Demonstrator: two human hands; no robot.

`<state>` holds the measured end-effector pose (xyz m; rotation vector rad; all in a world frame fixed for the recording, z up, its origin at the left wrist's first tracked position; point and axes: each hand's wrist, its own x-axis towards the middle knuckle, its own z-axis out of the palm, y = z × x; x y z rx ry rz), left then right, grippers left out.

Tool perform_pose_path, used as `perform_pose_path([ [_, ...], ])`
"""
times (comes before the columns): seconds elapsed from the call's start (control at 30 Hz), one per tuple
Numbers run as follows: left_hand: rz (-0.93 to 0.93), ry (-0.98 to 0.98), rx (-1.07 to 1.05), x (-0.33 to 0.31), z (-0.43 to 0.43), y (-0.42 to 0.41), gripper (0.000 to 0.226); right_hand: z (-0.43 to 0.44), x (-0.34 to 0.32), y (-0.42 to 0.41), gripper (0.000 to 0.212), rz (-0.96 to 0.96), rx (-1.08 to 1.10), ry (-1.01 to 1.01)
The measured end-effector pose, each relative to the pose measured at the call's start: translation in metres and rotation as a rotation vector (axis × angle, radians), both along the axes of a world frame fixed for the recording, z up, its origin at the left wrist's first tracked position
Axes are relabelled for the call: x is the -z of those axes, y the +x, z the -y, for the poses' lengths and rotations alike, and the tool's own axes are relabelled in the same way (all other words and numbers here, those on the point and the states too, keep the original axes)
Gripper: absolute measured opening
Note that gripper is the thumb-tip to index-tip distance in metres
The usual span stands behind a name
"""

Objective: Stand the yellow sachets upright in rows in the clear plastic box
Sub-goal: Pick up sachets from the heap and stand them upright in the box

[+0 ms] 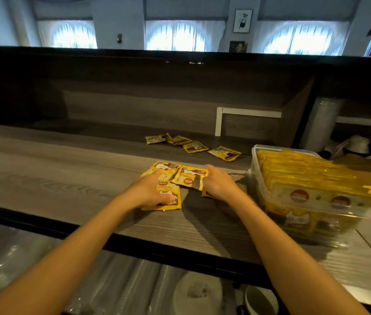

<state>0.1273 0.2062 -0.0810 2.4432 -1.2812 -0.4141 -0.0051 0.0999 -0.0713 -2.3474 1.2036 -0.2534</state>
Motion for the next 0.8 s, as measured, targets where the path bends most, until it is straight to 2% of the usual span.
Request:
perform_pose_path([
  [0.07,-0.034,-0.017,0.018,0.0,-0.001,-0.004,0.087,-0.003,-0.007,-0.001,0.056,0.071,-0.021,0.078],
  [0.13,-0.142,-0.095,-0.015,-0.003,-0.002,-0.005,0.086,-0.003,-0.009,-0.002,0.058,0.114,-0.014,0.065],
  [0.23,-0.288,-0.209,-0.109,-0.004,-0.001,-0.007,0.091,-0.001,-0.006,-0.005,0.057,-0.023,0.006,-0.015],
  [0.3,-0.404,-0.307,-0.179,-0.005,0.0,-0.01,0.091,-0.001,-0.004,-0.007,0.056,-0.134,-0.014,0.002],
  [0.4,-0.541,-0.451,-0.273,-0.004,0.003,-0.018,0.083,-0.001,-0.006,-0.011,0.058,-0.132,-0.042,-0.002],
  [0.47,-0.611,-0.539,-0.318,-0.003,0.004,-0.021,0.07,0.0,-0.007,-0.014,0.066,-0.086,-0.039,-0.032],
  [0.53,-0.642,-0.626,-0.337,-0.002,0.004,-0.022,0.042,-0.001,-0.008,-0.015,0.069,-0.065,-0.032,-0.047],
  [0.6,-0.677,-0.707,-0.365,0.0,0.002,-0.02,0.023,-0.005,-0.01,-0.018,0.066,-0.156,-0.03,-0.127],
  [0.7,-0.696,-0.803,-0.397,0.005,0.002,-0.022,0.017,-0.01,-0.013,-0.022,0.076,-0.286,-0.006,-0.238],
  [0.8,-0.68,-0.843,-0.429,0.01,0.004,-0.024,0.015,-0.013,-0.018,-0.025,0.086,-0.341,-0.012,-0.195],
])
